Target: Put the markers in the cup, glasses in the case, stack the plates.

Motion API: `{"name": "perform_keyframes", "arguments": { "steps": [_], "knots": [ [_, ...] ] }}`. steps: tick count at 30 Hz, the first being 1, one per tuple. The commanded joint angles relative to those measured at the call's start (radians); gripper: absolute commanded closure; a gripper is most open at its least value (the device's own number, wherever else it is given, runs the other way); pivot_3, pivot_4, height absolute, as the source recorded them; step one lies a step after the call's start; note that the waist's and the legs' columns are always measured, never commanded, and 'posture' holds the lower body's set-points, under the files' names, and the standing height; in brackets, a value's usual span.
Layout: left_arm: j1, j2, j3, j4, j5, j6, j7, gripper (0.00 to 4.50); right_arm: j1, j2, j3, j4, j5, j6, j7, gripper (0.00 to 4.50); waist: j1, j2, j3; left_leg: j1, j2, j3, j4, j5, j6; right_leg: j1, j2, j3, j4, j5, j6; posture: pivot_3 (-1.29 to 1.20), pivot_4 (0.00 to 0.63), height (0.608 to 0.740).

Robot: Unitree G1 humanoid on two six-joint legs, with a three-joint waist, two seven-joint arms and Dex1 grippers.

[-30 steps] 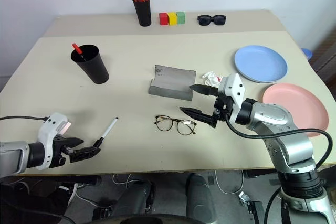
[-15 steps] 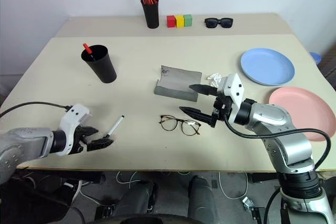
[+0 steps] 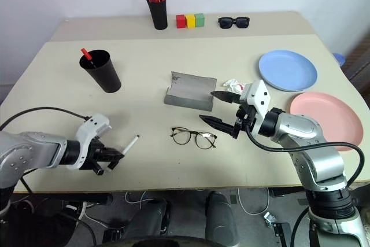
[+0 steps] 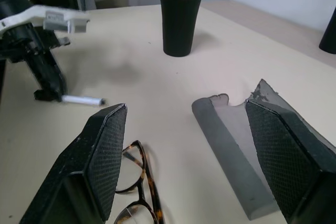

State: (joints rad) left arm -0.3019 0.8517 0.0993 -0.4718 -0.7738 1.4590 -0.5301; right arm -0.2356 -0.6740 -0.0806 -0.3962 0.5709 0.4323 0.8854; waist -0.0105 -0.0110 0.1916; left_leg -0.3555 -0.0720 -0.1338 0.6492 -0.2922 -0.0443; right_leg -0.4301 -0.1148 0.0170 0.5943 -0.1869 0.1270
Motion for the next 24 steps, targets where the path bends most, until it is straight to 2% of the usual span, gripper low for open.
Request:
{"name": "perform_keyframes", "arguments": {
  "steps": [1, 4, 8, 11, 16, 24],
  "knots": [
    [-0.06, -0.024, 0.055, 0.062, 0.049, -0.132, 0.004, 4.48, -0.023, 0.008, -0.007, 0.003, -0.006, -0.028, 0.002, 0.83, 0.001, 0.0, 0.0, 0.0, 0.0, 0.0, 0.0, 0.0, 0.0, 0.0, 0.0, 0.0, 0.0, 0.0, 0.0, 0.0, 0.15, 0.74],
    [-0.096, -0.044, 0.064, 0.128, 0.124, -0.291, 0.016, 4.48, -0.034, 0.009, -0.007, 0.013, -0.01, -0.031, 0.006, 0.83, 0.0, -0.001, 0.001, 0.0, 0.0, 0.0, 0.0, 0.0, 0.0, 0.0, 0.0, 0.0, 0.0, 0.001, -0.001, 0.0, 0.15, 0.74],
    [-0.159, -0.147, 0.132, 0.24, 0.148, -0.579, -0.047, 4.48, -0.04, 0.012, -0.002, 0.023, -0.019, -0.039, 0.008, 0.83, 0.0, -0.002, 0.001, 0.0, 0.0, 0.0, -0.001, 0.0, 0.0, 0.0, 0.0, 0.0, -0.001, 0.003, 0.001, 0.0, 0.15, 0.74],
    [-0.201, -0.193, 0.143, 0.324, 0.165, -0.703, -0.081, 4.48, -0.044, 0.014, 0.005, 0.029, -0.029, -0.046, 0.009, 0.83, 0.0, -0.002, 0.001, -0.001, -0.001, 0.0, 0.0, 0.0, 0.0, 0.0, -0.001, 0.0, -0.001, 0.003, 0.001, 0.0, 0.15, 0.74],
    [-0.345, -0.278, 0.138, 0.503, 0.267, -1.072, -0.135, 4.48, -0.047, 0.017, 0.013, 0.011, -0.02, -0.037, 0.008, 0.83, 0.001, -0.003, 0.001, -0.001, -0.001, 0.001, 0.0, 0.0, 0.0, 0.0, -0.001, 0.0, -0.001, 0.003, 0.001, 0.0, 0.15, 0.74],
    [-0.512, -0.328, 0.205, 0.799, 0.317, -1.496, -0.205, 4.48, -0.074, 0.051, -0.021, 0.001, 0.062, -0.006, -0.01, 0.83, -0.002, -0.003, 0.002, -0.001, -0.001, 0.001, 0.001, 0.0, 0.0, -0.001, -0.001, 0.0, -0.001, 0.004, 0.002, 0.0, 0.15, 0.74]
  ]
}}
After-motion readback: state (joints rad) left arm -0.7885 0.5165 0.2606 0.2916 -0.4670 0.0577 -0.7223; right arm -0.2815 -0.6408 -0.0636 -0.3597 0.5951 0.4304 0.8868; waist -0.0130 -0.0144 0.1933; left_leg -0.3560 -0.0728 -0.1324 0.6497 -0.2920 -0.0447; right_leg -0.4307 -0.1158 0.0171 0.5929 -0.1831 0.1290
